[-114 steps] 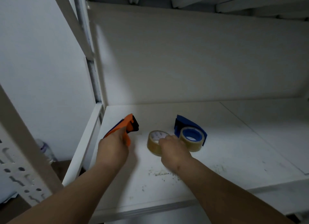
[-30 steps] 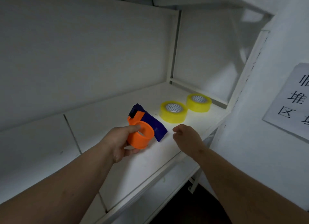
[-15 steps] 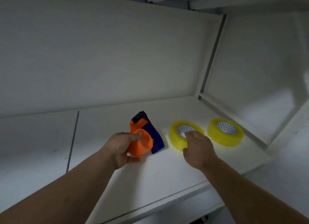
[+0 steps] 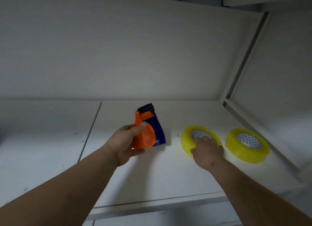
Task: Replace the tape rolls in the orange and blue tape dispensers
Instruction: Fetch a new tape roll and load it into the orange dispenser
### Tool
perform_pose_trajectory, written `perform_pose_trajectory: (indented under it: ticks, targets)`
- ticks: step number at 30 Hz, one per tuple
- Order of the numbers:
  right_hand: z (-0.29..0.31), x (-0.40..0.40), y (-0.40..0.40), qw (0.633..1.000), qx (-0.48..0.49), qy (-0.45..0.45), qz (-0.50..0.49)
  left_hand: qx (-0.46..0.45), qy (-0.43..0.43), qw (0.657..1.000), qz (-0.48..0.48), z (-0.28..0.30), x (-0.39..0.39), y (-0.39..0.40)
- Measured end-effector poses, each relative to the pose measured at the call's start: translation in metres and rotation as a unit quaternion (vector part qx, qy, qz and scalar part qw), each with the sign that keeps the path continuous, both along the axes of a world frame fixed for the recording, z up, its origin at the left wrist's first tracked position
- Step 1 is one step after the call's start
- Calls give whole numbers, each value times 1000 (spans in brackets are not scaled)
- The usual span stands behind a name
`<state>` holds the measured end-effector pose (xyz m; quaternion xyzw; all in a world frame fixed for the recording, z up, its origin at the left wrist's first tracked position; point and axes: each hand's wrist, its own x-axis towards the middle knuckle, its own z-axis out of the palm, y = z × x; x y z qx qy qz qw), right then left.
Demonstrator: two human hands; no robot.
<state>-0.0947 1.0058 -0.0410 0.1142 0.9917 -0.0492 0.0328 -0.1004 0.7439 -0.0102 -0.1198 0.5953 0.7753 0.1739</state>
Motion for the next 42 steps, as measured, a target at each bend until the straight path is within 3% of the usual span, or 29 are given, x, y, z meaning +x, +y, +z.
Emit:
perform_pose_trajectory:
  ticks: [4, 8, 14, 35, 42]
  targets:
    - [21, -1, -9, 978, -183, 101, -16, 37, -26, 997, 62, -2, 4, -5]
    - [47, 17, -42, 896, -407, 176, 25, 47, -32, 994, 98, -6, 9, -10]
    - [71, 40, -96, 846, -501, 156, 98, 43, -6, 995, 94, 0, 13, -20]
    - [48, 64, -301, 847, -484, 154, 159, 70, 73, 995, 11, 25, 39, -171]
    - [44, 65, -325, 822, -525, 135, 176, 77, 98, 992, -1, 24, 46, -197]
